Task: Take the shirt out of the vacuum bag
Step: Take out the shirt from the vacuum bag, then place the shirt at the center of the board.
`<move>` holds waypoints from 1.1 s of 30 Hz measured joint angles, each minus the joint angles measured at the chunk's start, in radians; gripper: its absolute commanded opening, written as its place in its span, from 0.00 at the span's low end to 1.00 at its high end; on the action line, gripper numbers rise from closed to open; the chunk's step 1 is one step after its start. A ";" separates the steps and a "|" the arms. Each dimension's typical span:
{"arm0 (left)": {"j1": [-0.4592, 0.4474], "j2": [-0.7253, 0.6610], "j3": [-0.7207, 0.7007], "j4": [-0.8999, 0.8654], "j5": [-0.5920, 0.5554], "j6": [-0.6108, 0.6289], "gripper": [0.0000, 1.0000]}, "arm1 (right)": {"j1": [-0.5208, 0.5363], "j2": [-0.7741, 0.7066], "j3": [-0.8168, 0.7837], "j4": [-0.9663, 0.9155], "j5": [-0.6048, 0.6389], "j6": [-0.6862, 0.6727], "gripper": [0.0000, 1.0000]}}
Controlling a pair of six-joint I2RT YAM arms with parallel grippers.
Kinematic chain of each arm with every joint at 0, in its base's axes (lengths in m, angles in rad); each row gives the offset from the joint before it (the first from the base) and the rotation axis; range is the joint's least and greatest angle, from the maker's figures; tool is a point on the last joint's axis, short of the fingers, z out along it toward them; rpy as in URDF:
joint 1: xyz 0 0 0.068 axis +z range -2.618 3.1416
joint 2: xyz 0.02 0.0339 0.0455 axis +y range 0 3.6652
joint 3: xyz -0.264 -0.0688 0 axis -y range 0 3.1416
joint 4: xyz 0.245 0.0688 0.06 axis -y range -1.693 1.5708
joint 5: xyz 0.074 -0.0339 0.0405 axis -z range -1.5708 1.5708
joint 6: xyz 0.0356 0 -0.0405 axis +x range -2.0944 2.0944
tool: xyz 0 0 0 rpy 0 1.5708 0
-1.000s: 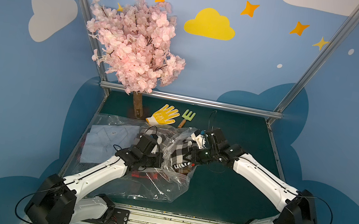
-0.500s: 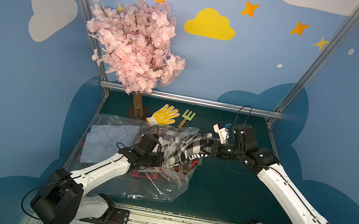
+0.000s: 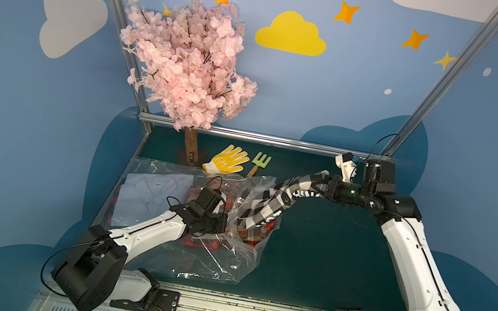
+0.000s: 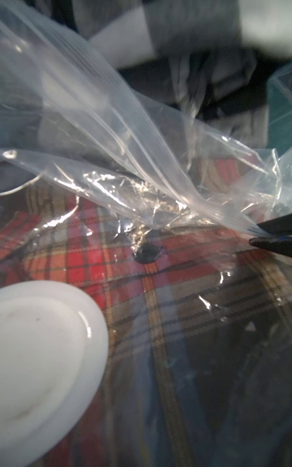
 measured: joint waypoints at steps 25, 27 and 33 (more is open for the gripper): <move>0.001 0.008 -0.042 0.032 -0.001 -0.001 0.03 | -0.088 0.665 0.869 -0.252 -0.130 -0.232 0.00; 0.002 0.008 -0.042 0.032 0.000 -0.002 0.03 | -0.095 0.624 0.703 -0.207 -0.120 -0.249 0.00; 0.002 0.008 -0.042 0.032 0.003 -0.003 0.03 | -0.138 0.588 0.334 -0.177 -0.047 -0.292 0.00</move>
